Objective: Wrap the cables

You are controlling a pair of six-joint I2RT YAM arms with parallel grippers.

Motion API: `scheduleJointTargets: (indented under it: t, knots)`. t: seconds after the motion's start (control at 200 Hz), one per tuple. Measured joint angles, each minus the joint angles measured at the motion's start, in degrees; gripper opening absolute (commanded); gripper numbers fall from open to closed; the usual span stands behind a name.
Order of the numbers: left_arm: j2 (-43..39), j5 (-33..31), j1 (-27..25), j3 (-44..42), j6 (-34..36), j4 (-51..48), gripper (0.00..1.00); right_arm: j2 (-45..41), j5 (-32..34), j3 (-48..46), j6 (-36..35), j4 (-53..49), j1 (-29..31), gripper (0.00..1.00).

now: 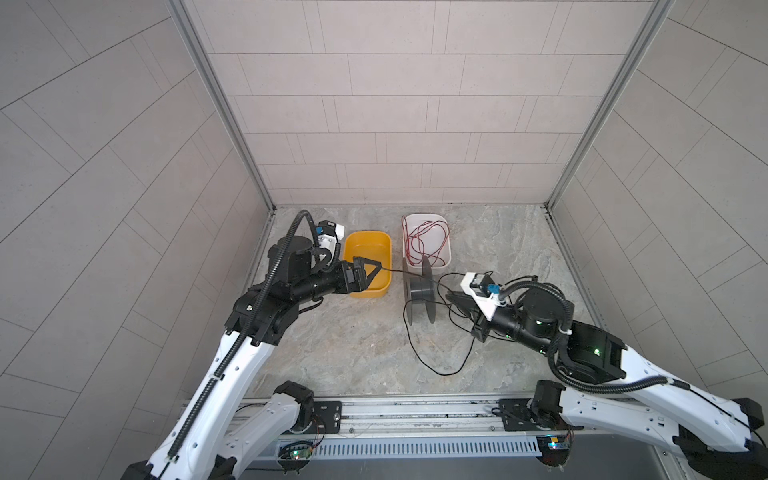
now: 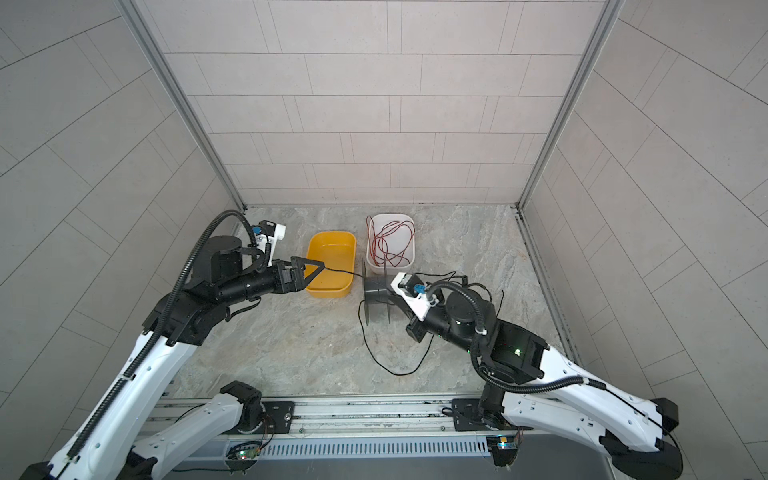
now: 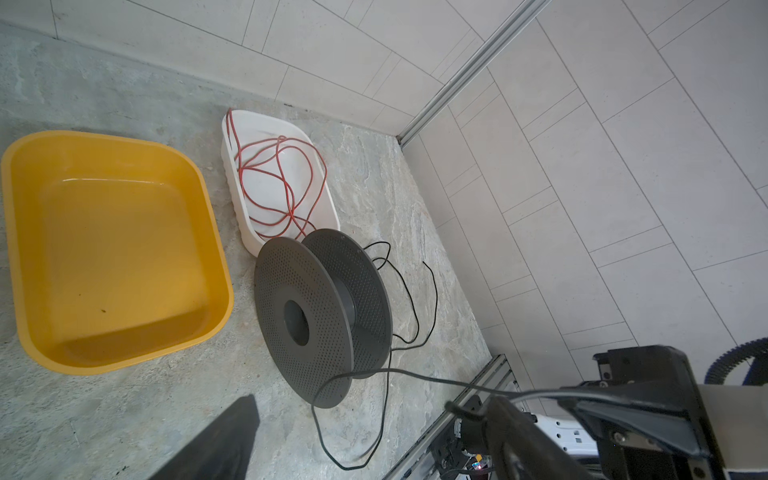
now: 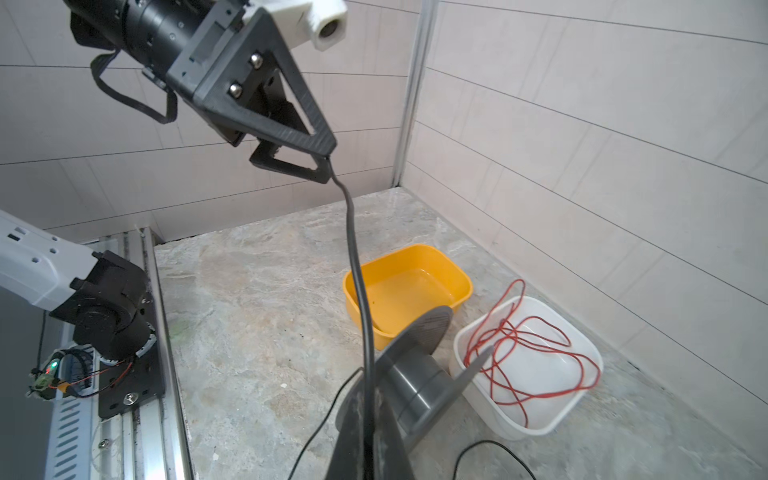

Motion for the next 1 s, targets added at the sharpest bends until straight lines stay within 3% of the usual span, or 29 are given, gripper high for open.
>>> scheduleJointTargets:
  t: [0.19, 0.41, 0.475, 1.001]
  knots:
    - [2.45, 1.51, 0.0, -1.7, -0.24, 2.12, 0.93, -1.51, 7.91, 2.75, 1.07, -5.53, -1.16, 0.0]
    - [4.33, 1.75, -0.7, -9.46, -3.39, 8.13, 0.88, -0.9, 8.39, 3.26, 2.91, -10.23, -1.99, 0.0]
    - [5.18, 0.96, -1.64, -11.19, -4.61, 10.03, 0.81, -0.87, 8.33, 3.23, 3.32, -11.3, -2.14, 0.0]
    - [17.7, -23.28, -21.16, -9.75, -5.9, 13.53, 0.75, -2.58, 15.34, 2.49, 6.27, -15.19, -2.54, 0.0]
